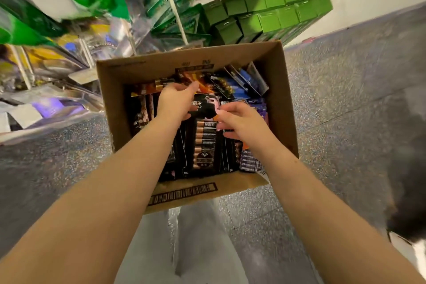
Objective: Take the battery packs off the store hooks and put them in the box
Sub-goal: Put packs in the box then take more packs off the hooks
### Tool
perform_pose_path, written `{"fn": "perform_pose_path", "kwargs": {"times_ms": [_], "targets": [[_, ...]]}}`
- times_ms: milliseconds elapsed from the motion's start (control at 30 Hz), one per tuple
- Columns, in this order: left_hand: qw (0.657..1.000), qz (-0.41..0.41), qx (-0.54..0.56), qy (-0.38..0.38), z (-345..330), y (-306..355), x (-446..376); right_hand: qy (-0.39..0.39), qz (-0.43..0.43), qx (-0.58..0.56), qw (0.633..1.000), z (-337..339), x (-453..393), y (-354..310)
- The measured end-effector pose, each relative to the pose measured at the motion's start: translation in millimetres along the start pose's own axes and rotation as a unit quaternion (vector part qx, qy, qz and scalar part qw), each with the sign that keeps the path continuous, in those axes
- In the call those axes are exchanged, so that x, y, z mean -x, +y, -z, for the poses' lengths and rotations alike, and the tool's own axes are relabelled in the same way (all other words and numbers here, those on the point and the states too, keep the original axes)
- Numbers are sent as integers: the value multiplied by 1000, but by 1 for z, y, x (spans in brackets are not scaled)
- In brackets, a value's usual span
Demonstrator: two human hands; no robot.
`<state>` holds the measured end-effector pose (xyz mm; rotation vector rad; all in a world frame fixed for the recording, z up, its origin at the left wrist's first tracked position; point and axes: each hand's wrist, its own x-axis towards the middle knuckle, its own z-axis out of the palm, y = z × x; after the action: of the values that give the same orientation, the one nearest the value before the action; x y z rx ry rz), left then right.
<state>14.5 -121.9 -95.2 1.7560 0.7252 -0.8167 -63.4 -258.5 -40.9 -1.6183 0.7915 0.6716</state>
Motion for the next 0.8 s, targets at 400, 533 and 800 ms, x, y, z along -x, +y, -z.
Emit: {"fn": "perform_pose_path", "kwargs": {"times_ms": [400,533,800], "targets": [[991,-119,3,54,27,-1,31,24,23,-61,998,4,-1,-8],[990,-128,48,-22,70,2,63,38,95,-14,995,-12,-11,-31],[970,-138,109,-169,127,-4,70,-162,65,75,982,-41,-6,-62]]}}
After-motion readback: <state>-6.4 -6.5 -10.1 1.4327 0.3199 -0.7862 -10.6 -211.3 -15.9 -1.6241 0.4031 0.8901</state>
